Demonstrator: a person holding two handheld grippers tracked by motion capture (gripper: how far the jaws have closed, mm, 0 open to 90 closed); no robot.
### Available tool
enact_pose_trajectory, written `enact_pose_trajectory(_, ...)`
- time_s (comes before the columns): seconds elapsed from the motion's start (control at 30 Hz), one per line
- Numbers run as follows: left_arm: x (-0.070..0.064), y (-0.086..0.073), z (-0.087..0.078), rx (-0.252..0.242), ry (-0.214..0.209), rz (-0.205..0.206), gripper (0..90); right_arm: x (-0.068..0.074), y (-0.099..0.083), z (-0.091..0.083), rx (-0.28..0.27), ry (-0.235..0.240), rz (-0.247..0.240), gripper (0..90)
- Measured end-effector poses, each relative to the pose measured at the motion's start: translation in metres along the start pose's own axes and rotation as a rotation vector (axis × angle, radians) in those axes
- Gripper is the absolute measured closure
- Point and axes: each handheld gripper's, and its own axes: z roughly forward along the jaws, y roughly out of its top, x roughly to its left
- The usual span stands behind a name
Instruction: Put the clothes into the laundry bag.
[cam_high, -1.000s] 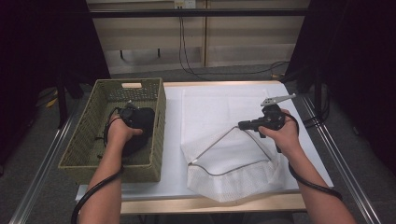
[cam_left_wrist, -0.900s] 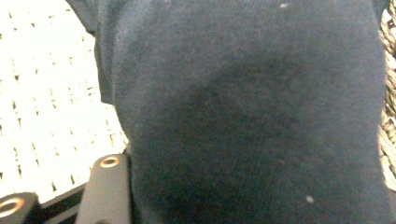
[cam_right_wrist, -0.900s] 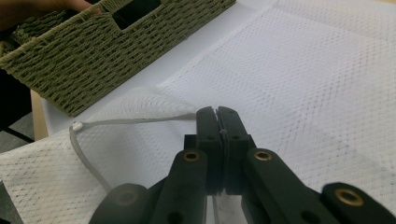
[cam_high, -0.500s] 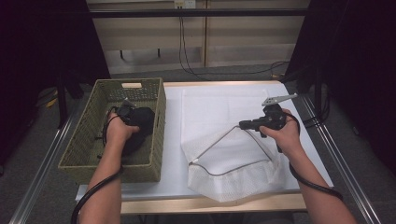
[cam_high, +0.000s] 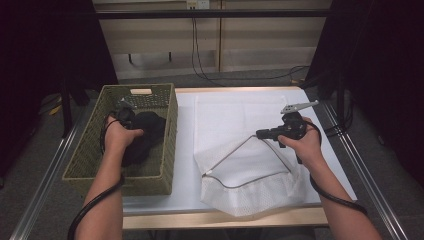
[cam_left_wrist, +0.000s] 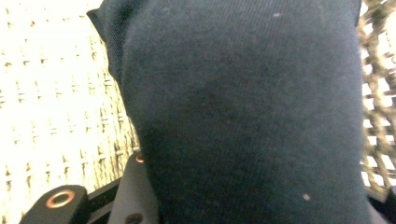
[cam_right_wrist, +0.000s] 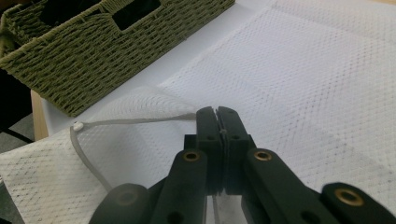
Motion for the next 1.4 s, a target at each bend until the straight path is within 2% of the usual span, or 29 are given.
enact_pose_trajectory(0.07, 0.000, 0.001, -0.005, -0.010, -0.007, -0.009, 60.3, 0.001, 0.000, 0.001, 0.000, 0.002, -0.002, 89.3)
enact_pose_trajectory(0.1, 0.000, 0.001, -0.010, -0.017, -0.025, -0.016, 60.3, 0.001, 0.000, 0.001, 0.000, 0.005, -0.007, 89.3)
enact_pose_trajectory(0.23, 0.000, 0.002, -0.018, -0.024, -0.051, -0.013, 60.3, 0.002, 0.000, 0.002, 0.009, 0.004, -0.009, 89.3)
enact_pose_trajectory(0.3, 0.000, 0.003, -0.023, -0.030, -0.052, -0.007, 60.3, 0.001, 0.000, 0.002, 0.009, 0.002, -0.003, 89.3)
enact_pose_trajectory(0.33, -0.001, 0.004, -0.026, -0.033, -0.055, -0.022, 60.3, 0.001, 0.000, 0.002, 0.010, 0.003, -0.002, 89.3)
enact_pose_trajectory(0.43, 0.000, 0.007, -0.036, -0.041, -0.062, -0.027, 60.3, 0.001, 0.000, 0.003, 0.009, 0.004, -0.005, 89.3)
enact_pose_trajectory(0.63, -0.002, 0.010, -0.047, -0.042, -0.077, -0.032, 60.4, 0.001, -0.001, 0.004, 0.015, 0.005, -0.005, 89.4)
enact_pose_trajectory(0.7, -0.003, 0.011, -0.052, -0.047, -0.096, -0.036, 60.4, 0.001, -0.001, 0.004, 0.015, 0.005, -0.003, 89.3)
enact_pose_trajectory(0.87, -0.008, 0.015, -0.064, -0.064, -0.085, -0.018, 60.5, 0.000, 0.000, 0.003, 0.011, -0.007, -0.003, 89.3)
enact_pose_trajectory(0.93, -0.010, 0.017, -0.069, -0.075, -0.094, -0.023, 60.5, -0.001, -0.001, 0.003, 0.012, -0.009, -0.002, 89.3)
enact_pose_trajectory(0.97, -0.011, 0.019, -0.073, -0.079, -0.097, -0.013, 60.5, -0.001, -0.001, 0.003, 0.013, -0.010, 0.002, 89.4)
enact_pose_trajectory(1.0, -0.013, 0.019, -0.075, -0.083, -0.105, -0.029, 60.5, -0.001, -0.001, 0.003, 0.013, -0.009, 0.003, 89.4)
enact_pose_trajectory(1.03, -0.013, 0.019, -0.075, -0.083, -0.105, -0.029, 60.5, -0.001, -0.001, 0.003, 0.012, -0.008, 0.002, 89.3)
enact_pose_trajectory(1.07, -0.015, 0.021, -0.078, -0.090, -0.110, -0.011, 60.5, -0.001, -0.001, 0.003, 0.012, -0.009, 0.002, 89.4)
enact_pose_trajectory(1.1, -0.015, 0.021, -0.078, -0.090, -0.110, -0.011, 60.5, -0.001, -0.001, 0.003, 0.012, -0.009, 0.002, 89.4)
enact_pose_trajectory(1.4, -0.029, 0.027, -0.090, -0.094, -0.176, 0.004, 60.5, -0.006, 0.000, 0.006, 0.031, -0.028, 0.029, 89.4)
